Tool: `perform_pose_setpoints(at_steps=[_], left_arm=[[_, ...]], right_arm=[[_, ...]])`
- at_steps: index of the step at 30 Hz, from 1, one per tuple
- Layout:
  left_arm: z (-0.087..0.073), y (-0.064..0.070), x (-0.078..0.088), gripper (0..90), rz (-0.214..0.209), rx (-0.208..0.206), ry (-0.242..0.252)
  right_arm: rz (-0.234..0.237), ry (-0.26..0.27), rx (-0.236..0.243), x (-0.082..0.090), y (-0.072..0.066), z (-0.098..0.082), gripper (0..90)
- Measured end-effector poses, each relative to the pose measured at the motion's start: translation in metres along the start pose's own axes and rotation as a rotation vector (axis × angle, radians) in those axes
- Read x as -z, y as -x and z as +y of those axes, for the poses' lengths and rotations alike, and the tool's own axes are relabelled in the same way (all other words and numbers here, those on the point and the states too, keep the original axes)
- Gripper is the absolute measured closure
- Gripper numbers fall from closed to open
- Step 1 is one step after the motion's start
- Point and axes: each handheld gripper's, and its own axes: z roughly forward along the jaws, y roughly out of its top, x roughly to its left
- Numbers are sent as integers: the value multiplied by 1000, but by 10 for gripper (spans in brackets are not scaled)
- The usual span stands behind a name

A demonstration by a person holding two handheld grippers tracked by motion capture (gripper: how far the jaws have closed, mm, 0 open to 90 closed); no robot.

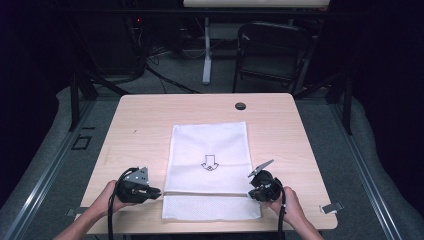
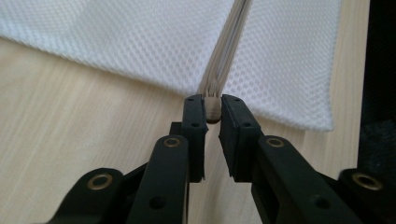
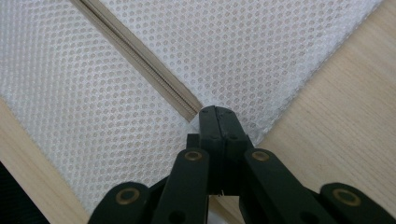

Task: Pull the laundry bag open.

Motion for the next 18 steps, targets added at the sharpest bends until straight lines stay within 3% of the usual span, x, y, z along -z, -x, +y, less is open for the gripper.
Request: perform_pose_setpoints(at_steps=[2,3,6,7,8,9,11,14,16,18], left_arm=[[5,0,3,643,-6,15,16],[7,0,4,579,-8,20,30],[19,3,4,462,-9,33,47],[22,4,4,438,-11,35,55],[26,5,3,416,-5,41,61],[30,6,4,381,-1,50,66],[35,9,3,289,19,75,89],[42,13,1,157,40,116,88],[45,16,0,123,46,134,82],[49,20,1,61,62,146,63]], right_arm=[[-5,8,4,0,-1,0,900],[-12,0,28,0,-1,0,900],[-18,5,29,0,-2,-1,900],[-19,9,44,1,-3,0,852],[-3,21,44,2,-4,0,717],[19,45,33,4,-4,1,668],[-33,62,49,12,-6,2,566],[-43,122,34,27,-8,3,327],[-40,138,26,35,-9,0,158],[-56,144,35,42,-8,-4,76]])
